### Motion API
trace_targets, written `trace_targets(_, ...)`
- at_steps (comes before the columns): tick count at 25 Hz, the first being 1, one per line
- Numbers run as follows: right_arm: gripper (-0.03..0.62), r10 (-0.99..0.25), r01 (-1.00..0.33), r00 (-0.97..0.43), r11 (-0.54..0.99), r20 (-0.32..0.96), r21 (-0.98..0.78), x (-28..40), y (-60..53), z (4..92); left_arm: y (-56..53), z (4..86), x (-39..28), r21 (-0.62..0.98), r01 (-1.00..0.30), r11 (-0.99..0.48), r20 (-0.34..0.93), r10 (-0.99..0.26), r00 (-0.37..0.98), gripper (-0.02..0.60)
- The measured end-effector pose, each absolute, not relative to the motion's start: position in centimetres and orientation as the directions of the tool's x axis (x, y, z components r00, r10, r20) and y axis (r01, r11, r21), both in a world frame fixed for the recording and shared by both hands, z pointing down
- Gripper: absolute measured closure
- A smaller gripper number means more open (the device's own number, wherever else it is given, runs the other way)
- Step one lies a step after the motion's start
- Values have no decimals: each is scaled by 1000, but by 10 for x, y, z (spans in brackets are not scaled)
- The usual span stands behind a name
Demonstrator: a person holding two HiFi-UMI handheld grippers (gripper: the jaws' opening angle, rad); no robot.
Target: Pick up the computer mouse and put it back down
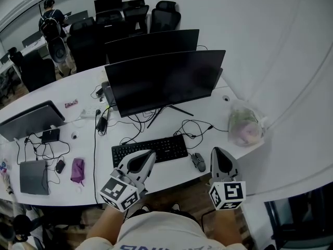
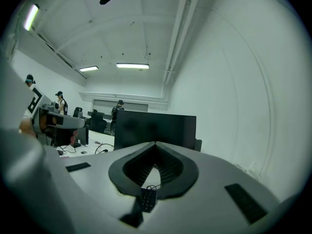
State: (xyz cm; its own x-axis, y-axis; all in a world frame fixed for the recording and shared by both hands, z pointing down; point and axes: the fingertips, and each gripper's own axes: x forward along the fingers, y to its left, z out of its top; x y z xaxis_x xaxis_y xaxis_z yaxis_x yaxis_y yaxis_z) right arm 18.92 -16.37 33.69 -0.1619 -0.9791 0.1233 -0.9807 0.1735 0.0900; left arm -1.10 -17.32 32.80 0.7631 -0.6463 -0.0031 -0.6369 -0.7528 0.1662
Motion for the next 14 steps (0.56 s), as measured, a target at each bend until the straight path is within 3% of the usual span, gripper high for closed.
trace_targets(14, 574, -976, -977, -171, 185, 132, 104, 185, -168, 339, -176, 328, -14, 158, -643, -749, -5, -652, 758, 577)
